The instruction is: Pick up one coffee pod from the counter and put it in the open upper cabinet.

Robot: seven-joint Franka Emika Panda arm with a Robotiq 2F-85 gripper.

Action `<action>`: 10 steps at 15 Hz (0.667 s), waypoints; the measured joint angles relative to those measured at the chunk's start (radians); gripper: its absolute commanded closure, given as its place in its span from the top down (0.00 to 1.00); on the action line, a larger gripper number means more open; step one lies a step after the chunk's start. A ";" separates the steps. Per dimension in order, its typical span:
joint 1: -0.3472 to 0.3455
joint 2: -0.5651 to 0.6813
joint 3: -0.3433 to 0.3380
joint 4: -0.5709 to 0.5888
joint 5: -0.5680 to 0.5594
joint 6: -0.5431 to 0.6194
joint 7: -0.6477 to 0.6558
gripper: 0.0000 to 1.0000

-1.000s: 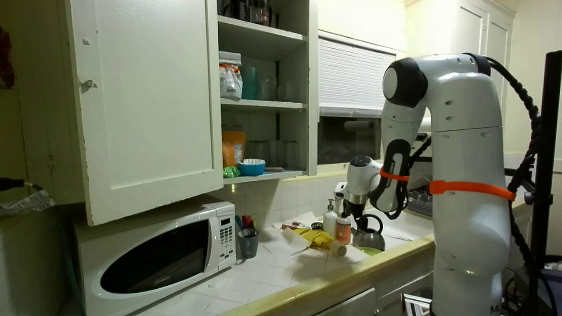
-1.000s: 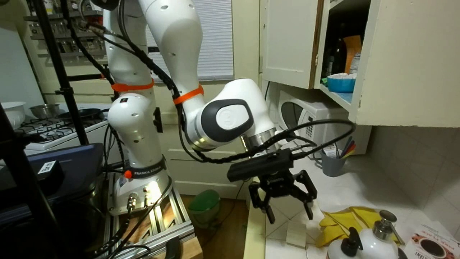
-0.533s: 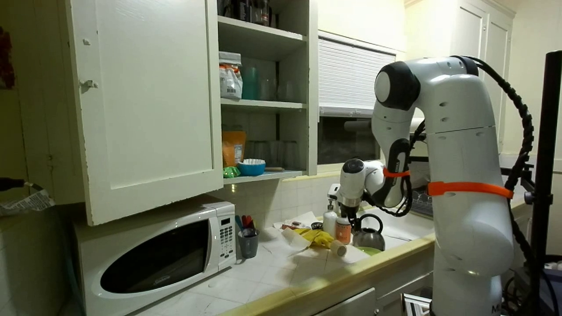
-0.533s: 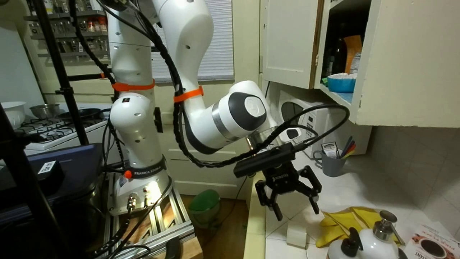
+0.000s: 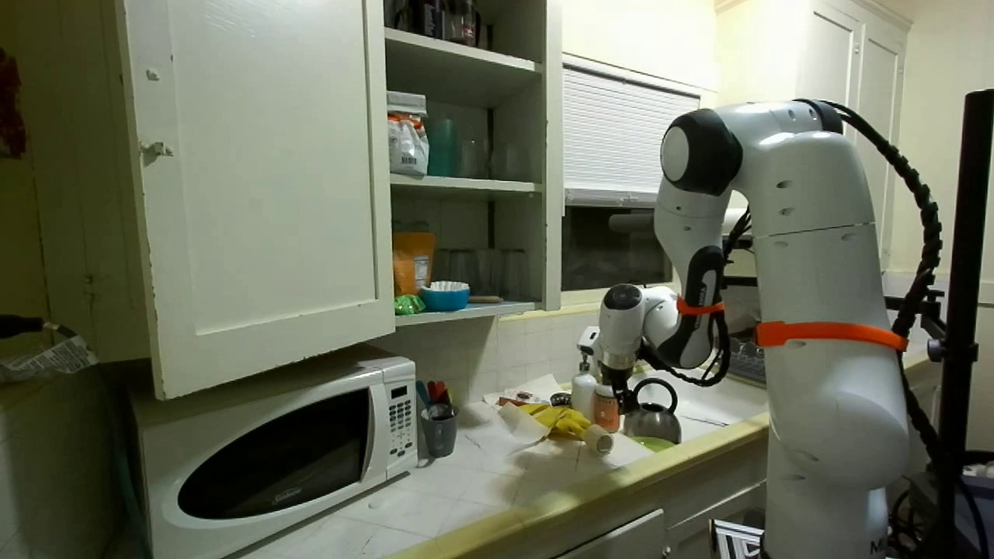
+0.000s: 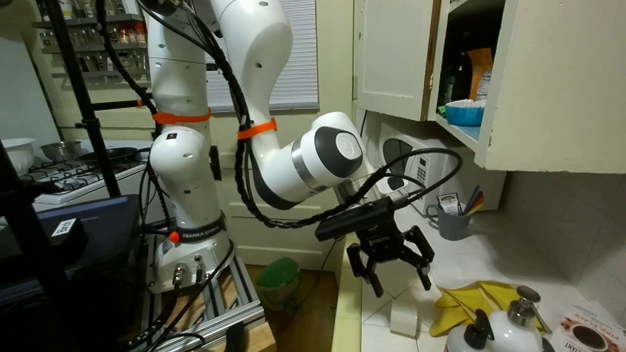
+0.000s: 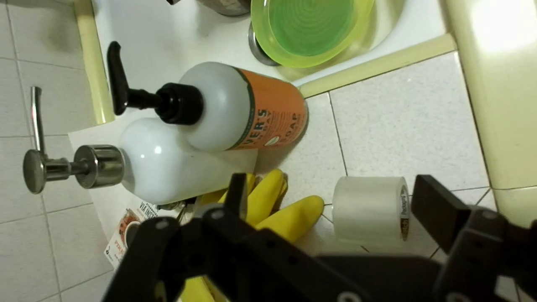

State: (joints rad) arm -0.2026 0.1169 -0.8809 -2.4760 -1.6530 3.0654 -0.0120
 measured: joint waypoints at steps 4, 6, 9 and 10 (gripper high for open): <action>0.000 0.018 0.029 0.032 -0.005 0.058 0.110 1.00; -0.001 0.041 0.047 0.050 -0.005 0.078 0.169 1.00; -0.003 0.084 0.062 0.067 -0.005 0.080 0.232 1.00; -0.005 0.102 0.064 0.069 -0.005 0.080 0.238 1.00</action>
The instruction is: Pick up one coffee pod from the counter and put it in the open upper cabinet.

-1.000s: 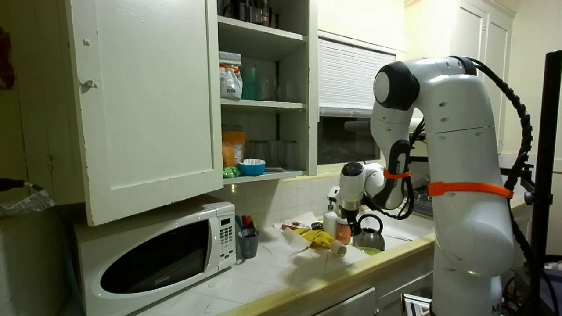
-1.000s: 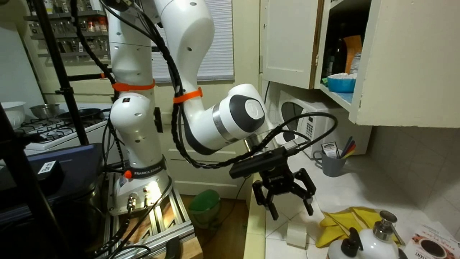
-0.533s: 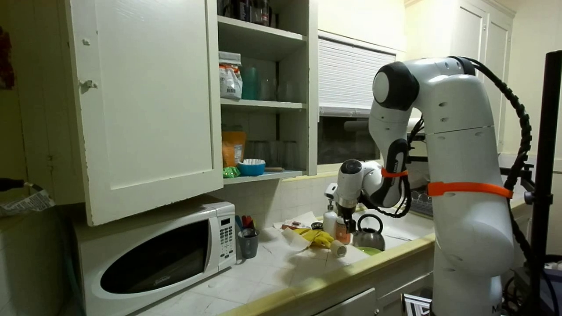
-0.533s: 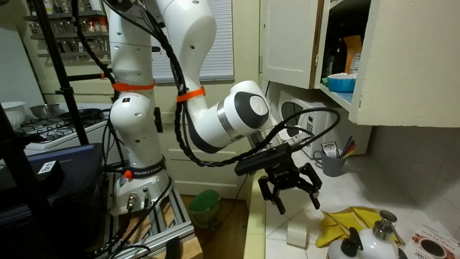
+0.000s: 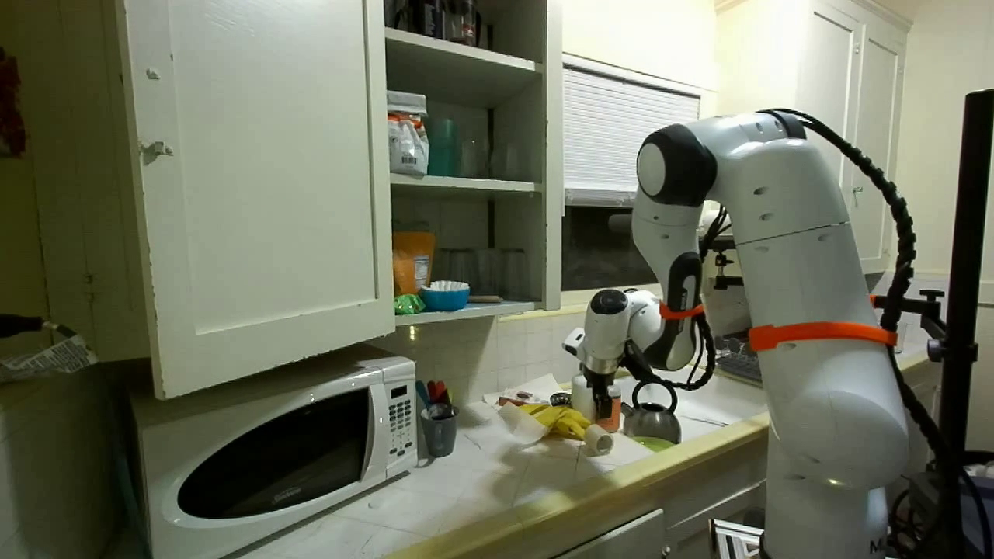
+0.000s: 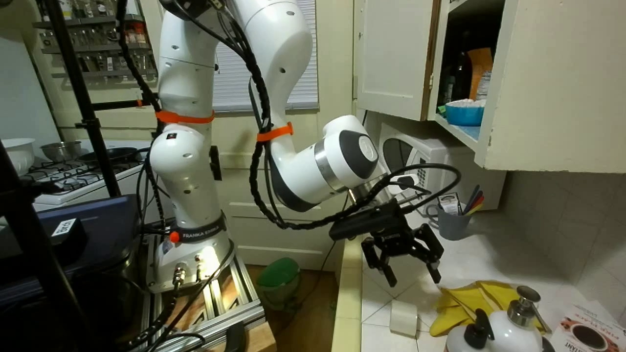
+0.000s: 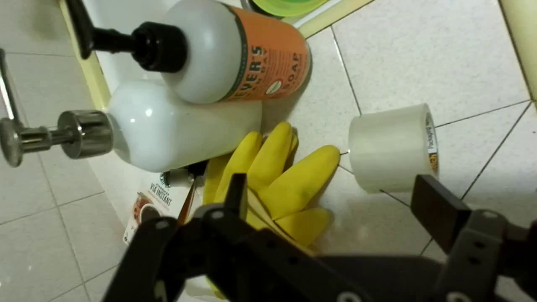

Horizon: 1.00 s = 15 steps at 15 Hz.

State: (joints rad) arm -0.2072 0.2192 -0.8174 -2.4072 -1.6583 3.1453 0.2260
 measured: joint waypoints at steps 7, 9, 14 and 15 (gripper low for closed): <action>-0.011 0.132 0.029 0.021 0.000 0.000 0.038 1.00; -0.013 0.159 0.043 0.045 0.000 0.000 0.063 1.00; -0.024 0.214 0.075 0.100 -0.009 0.000 0.109 1.00; -0.027 0.225 0.080 0.107 -0.014 0.000 0.116 1.00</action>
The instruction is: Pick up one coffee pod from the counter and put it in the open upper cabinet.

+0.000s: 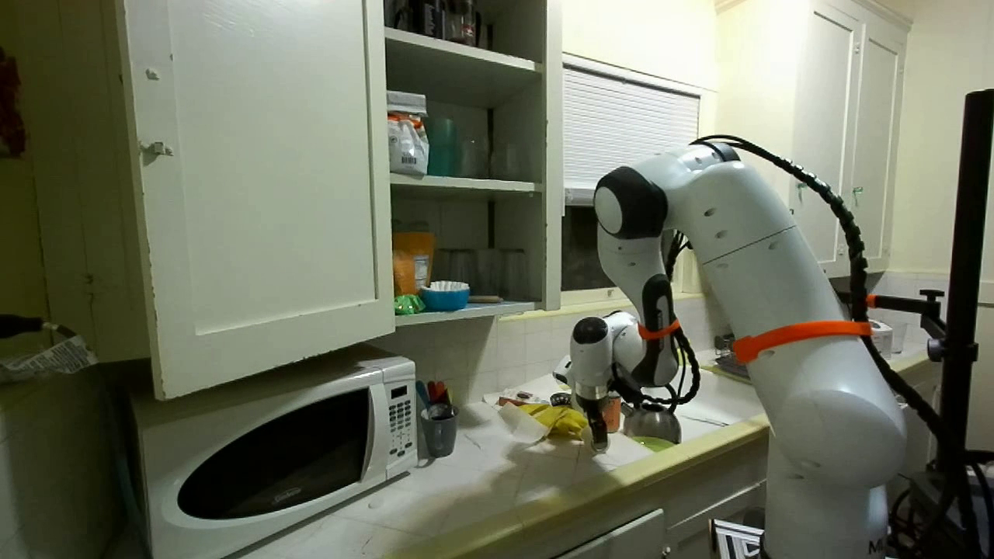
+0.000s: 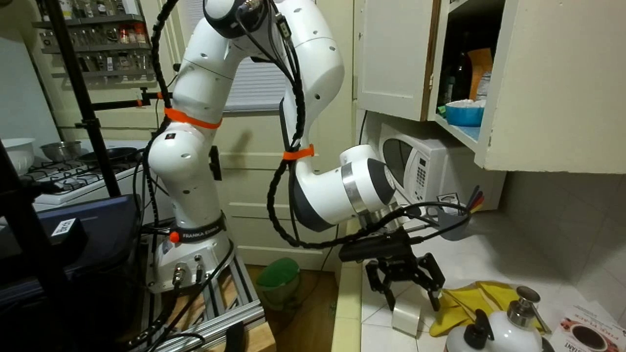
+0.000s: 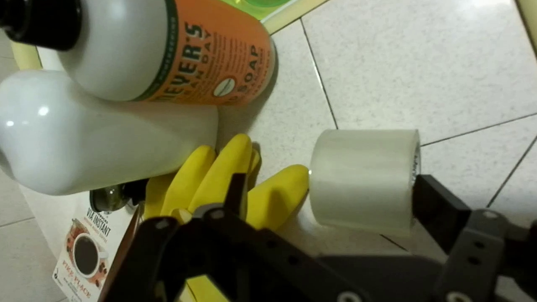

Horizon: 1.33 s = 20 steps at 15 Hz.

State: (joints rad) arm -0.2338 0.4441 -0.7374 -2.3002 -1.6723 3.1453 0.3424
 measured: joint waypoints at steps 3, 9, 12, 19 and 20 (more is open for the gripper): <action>-0.004 0.027 0.005 0.007 -0.009 0.000 0.012 0.94; -0.015 0.035 0.005 0.020 -0.058 0.000 0.071 0.44; -0.015 0.029 0.009 0.030 -0.100 -0.002 0.114 0.22; -0.015 0.019 0.039 0.039 -0.185 -0.004 0.178 0.91; -0.016 0.019 0.046 0.043 -0.200 -0.004 0.191 0.88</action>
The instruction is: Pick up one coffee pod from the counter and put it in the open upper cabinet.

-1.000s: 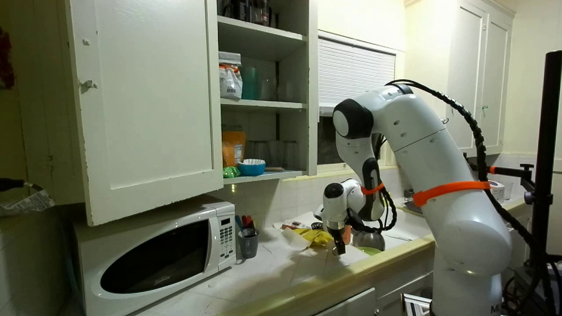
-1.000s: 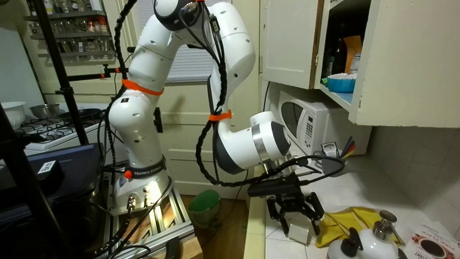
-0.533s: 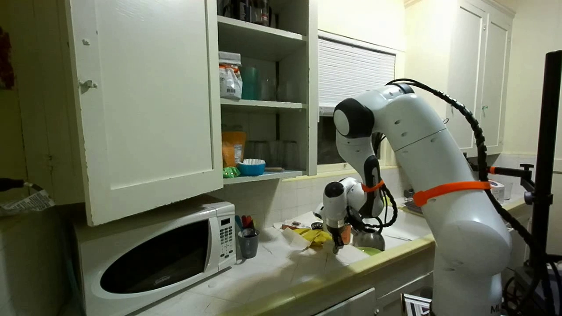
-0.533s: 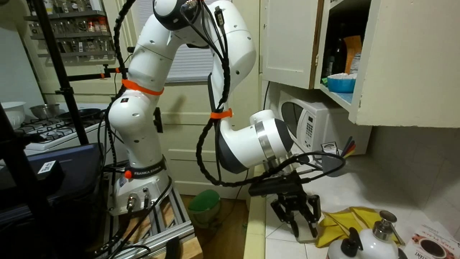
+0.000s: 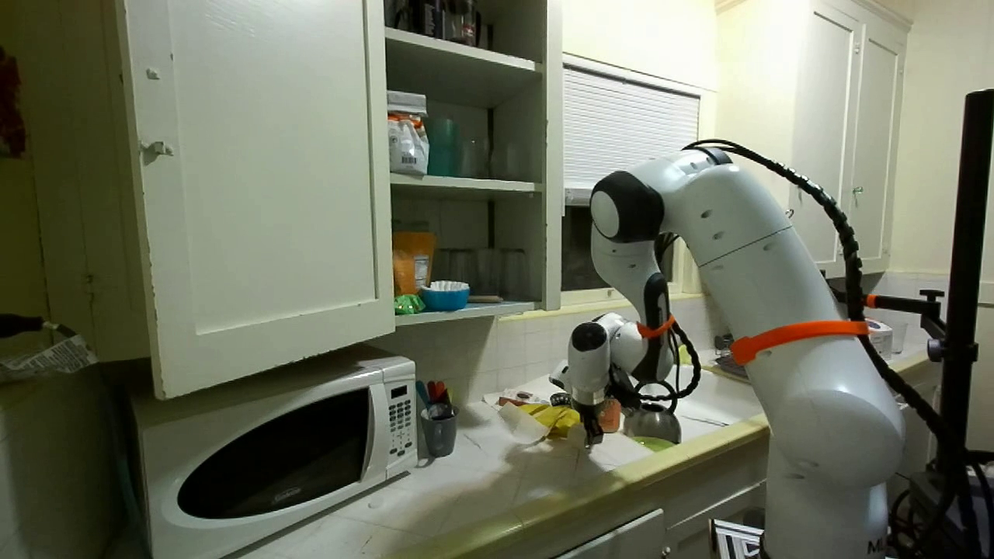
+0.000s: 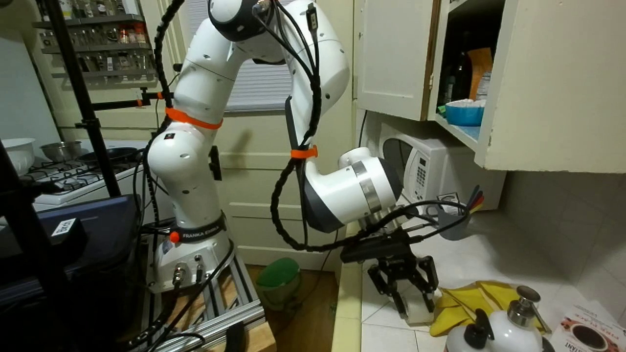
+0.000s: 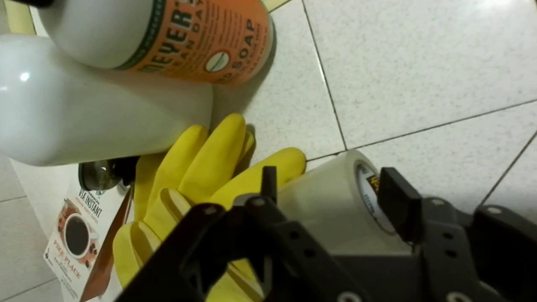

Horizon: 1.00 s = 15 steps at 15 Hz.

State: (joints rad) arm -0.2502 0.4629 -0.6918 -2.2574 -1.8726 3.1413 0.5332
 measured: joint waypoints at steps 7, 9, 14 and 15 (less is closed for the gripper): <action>-0.031 -0.032 0.070 0.025 -0.139 -0.026 0.120 0.26; -0.044 -0.040 0.088 0.025 -0.176 -0.044 0.153 0.10; -0.061 -0.065 0.100 0.020 -0.214 -0.084 0.201 0.03; -0.063 -0.068 0.100 0.013 -0.216 -0.085 0.206 0.03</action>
State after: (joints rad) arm -0.3131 0.3950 -0.5918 -2.2446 -2.0889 3.0561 0.7389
